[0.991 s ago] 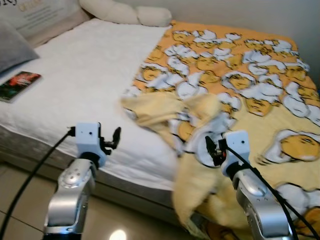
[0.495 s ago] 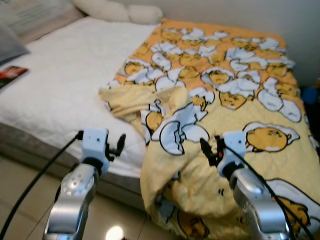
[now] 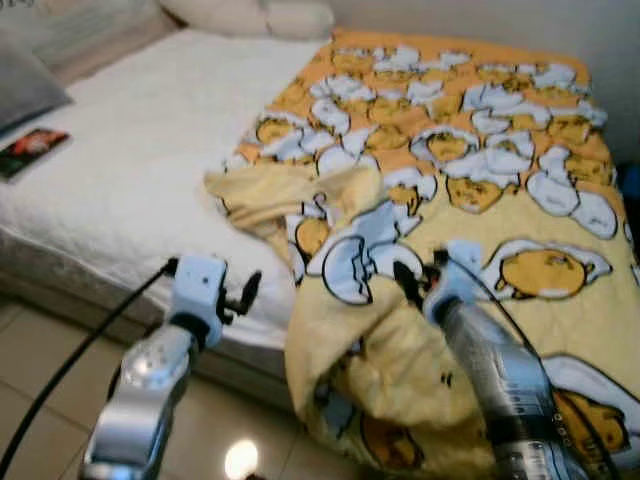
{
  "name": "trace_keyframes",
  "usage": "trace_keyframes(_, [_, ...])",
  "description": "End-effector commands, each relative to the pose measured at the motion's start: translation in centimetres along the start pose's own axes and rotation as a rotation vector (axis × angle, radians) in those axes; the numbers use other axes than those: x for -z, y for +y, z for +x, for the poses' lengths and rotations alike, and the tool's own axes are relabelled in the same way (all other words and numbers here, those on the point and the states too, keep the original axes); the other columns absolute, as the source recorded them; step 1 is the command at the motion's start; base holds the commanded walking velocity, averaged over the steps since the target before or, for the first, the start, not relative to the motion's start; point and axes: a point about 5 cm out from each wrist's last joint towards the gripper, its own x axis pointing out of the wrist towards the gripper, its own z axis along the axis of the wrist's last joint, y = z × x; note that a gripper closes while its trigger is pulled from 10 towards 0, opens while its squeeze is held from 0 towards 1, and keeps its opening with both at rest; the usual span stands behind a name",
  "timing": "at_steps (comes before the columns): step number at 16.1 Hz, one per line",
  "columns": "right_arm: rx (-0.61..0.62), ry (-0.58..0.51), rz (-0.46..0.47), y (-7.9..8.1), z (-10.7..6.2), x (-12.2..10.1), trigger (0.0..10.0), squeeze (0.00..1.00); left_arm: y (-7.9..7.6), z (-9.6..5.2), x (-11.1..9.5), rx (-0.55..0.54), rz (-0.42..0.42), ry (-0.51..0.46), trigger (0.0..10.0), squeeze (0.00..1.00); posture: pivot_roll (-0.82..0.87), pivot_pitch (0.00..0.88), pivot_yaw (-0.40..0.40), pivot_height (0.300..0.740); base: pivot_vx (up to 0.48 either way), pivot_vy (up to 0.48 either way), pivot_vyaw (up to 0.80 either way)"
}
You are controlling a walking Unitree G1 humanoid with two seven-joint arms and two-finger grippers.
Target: Clean up the room
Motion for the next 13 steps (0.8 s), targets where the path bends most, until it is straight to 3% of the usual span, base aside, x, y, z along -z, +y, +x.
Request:
trace_keyframes(1, [0.036,0.008,0.069,-0.7,0.4,0.2,10.0,1.0,-0.2,0.0,-0.2,0.04,0.009,-0.001,10.0,0.0,-0.08,0.0,0.045,0.74,0.0,0.0,0.0])
trace_keyframes(4, [0.062,0.059,0.124,-1.3,2.2,-0.4,10.0,1.0,-0.4,0.3,-1.1,0.163,0.016,0.004,10.0,0.0,-0.06,0.0,0.06,0.74,0.0,0.0,0.0])
trace_keyframes(7, [0.087,0.086,0.144,-0.6,3.3,-1.1,10.0,1.0,1.2,0.9,-2.3,0.179,-0.005,0.02,10.0,0.0,-0.07,0.0,0.079,0.74,0.0,0.0,0.0])
trace_keyframes(9, [0.122,0.094,0.118,-0.5,3.6,-1.4,10.0,1.0,1.6,1.6,-4.0,0.279,0.0,-0.007,10.0,0.0,-0.06,0.04,0.058,0.74,0.0,0.0,0.0])
trace_keyframes(10, [0.134,0.096,0.113,-0.6,3.6,-1.4,10.0,0.76,1.6,1.8,-4.3,0.318,0.015,-0.005,10.0,0.0,-0.06,0.048,0.054,0.74,0.0,0.0,0.0])
trace_keyframes(11, [0.14,0.101,0.105,-0.6,3.7,-1.4,10.0,0.0,1.6,1.8,-5.1,0.417,0.029,-0.006,10.0,0.0,-0.05,0.061,0.046,0.74,0.0,0.0,0.0])
trace_keyframes(13, [0.15,0.118,0.108,-0.5,3.8,-1.2,10.0,0.0,1.5,1.6,-5.8,0.545,0.047,0.01,10.0,0.0,-0.06,0.072,0.039,0.74,0.0,0.0,0.0])
